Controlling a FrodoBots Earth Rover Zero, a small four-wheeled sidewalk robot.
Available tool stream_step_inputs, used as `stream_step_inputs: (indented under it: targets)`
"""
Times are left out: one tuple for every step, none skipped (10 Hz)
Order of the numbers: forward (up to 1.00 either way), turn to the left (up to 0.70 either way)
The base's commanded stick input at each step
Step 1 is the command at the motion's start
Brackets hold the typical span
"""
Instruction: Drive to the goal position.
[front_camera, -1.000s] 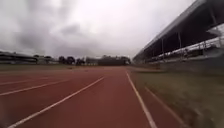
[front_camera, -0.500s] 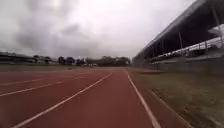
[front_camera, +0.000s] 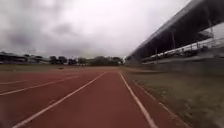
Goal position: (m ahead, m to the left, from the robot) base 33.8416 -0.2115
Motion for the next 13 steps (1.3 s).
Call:
stream_step_inputs:
  targets:
    - [0.7,0.0]
    - [0.7,0.0]
    - [0.7,0.0]
    - [0.7,0.0]
    - [0.7,0.0]
    - [0.7,0.0]
    - [0.7,0.0]
    - [0.7,0.0]
    - [0.7,0.0]
    - [0.7,0.0]
    - [0.7,0.0]
    - [0.7,0.0]
    - [0.7,0.0]
